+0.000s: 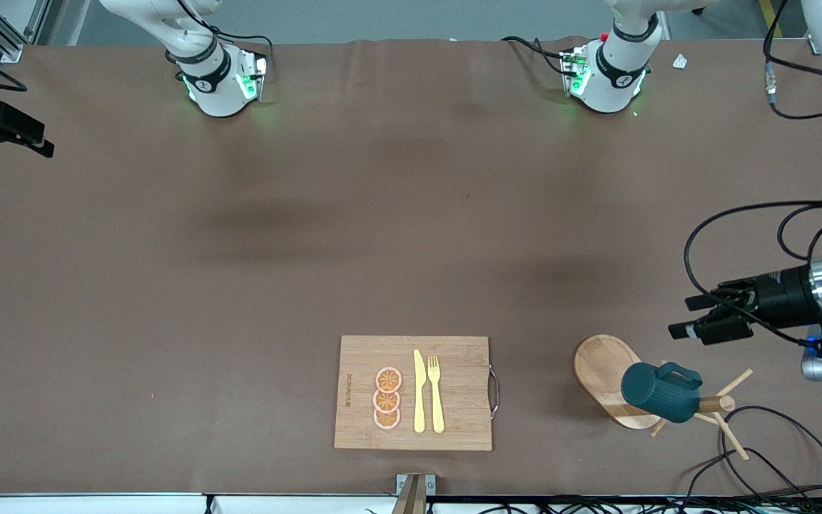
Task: Pass cup and hang on rack
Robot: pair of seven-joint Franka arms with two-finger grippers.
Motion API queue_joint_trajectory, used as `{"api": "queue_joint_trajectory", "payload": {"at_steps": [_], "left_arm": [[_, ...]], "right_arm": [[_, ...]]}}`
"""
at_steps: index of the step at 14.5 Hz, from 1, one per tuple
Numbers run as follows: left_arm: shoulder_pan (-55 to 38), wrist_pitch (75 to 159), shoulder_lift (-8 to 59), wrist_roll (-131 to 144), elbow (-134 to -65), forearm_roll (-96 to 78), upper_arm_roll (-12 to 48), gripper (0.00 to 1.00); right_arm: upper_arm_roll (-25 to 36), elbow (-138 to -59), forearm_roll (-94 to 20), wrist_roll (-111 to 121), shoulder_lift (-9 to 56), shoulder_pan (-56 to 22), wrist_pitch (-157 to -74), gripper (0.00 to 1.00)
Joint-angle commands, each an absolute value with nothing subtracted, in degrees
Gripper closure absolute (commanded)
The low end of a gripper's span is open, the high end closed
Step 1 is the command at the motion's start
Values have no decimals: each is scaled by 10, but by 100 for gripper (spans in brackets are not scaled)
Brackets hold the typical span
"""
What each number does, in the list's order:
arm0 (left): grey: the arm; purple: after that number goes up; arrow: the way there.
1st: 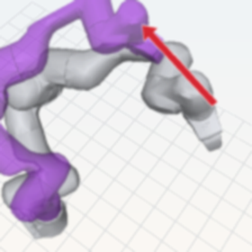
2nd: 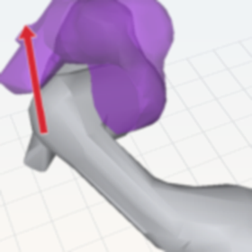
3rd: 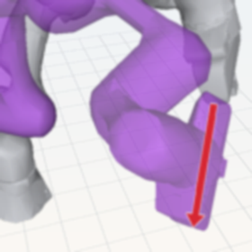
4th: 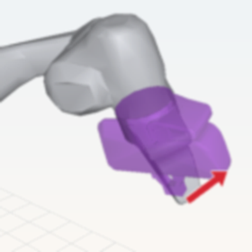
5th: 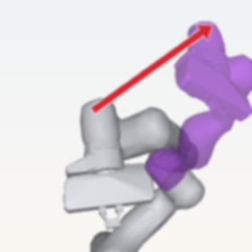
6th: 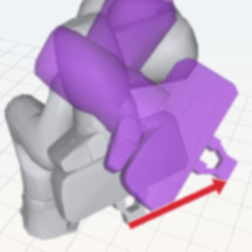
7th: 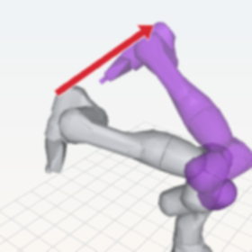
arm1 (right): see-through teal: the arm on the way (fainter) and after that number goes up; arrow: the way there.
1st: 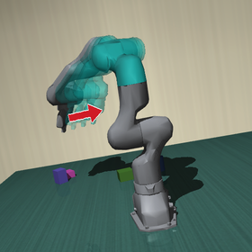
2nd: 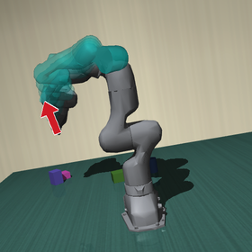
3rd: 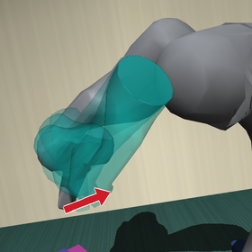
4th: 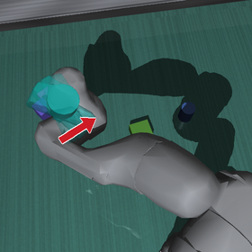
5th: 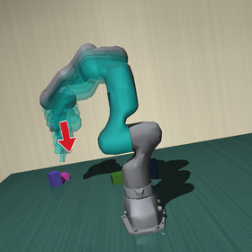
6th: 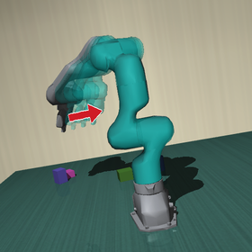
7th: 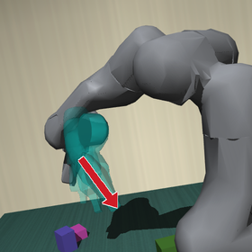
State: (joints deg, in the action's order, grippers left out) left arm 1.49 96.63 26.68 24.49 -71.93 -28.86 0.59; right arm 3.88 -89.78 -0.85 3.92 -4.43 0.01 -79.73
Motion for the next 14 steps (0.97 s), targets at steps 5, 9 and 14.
{"api": "queue_joint_trajectory", "payload": {"at_steps": [5,9,14], "left_arm": [[11,878,151,225,-753,-11,93,0],[-3,878,60,104,-826,7,82,0],[-34,882,-19,64,-909,9,28,0]], "right_arm": [[39,-918,-14,34,-64,-2,-802,0],[38,-917,-14,34,-64,-2,-802,0],[38,-918,-14,34,-64,-2,-802,0]]}}
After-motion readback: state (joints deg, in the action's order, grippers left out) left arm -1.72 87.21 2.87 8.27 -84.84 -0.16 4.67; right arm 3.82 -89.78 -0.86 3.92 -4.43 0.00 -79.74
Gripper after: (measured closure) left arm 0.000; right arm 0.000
